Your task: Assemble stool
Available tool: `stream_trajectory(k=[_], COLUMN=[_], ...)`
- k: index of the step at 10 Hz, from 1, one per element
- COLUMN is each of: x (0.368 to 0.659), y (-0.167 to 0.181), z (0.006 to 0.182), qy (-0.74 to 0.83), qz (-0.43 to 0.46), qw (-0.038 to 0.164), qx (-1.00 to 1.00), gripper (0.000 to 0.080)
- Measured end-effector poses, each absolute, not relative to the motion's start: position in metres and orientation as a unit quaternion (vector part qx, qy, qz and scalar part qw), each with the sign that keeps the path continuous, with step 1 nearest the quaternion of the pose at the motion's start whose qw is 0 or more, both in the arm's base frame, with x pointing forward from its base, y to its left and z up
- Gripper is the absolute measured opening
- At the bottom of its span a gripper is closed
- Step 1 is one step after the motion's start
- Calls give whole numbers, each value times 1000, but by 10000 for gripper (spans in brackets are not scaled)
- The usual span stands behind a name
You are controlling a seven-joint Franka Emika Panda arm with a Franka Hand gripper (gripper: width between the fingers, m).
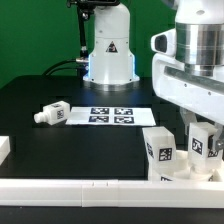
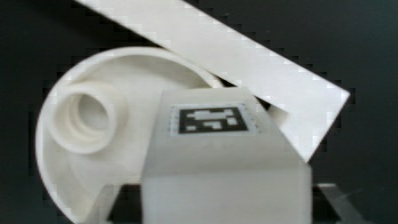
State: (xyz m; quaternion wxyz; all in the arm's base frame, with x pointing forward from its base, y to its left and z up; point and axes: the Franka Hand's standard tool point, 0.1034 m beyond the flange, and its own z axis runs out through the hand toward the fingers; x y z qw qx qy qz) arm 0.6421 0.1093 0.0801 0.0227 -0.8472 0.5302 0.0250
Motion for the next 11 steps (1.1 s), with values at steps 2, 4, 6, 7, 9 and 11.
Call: stream_trajectory(k=[2, 4, 6, 7, 9, 11], x=[642, 641, 636, 634, 634, 632], y=[109, 106, 105, 105, 105, 105], z=[80, 79, 79, 80, 79, 78], qy=[585, 710, 818, 823, 847, 880], qz=[27, 21, -14, -11, -2, -31], qw=[21, 45, 96, 93, 100, 159], qx=[-810, -702, -567, -561, -521, -447], gripper=[334, 334, 334, 334, 335, 335])
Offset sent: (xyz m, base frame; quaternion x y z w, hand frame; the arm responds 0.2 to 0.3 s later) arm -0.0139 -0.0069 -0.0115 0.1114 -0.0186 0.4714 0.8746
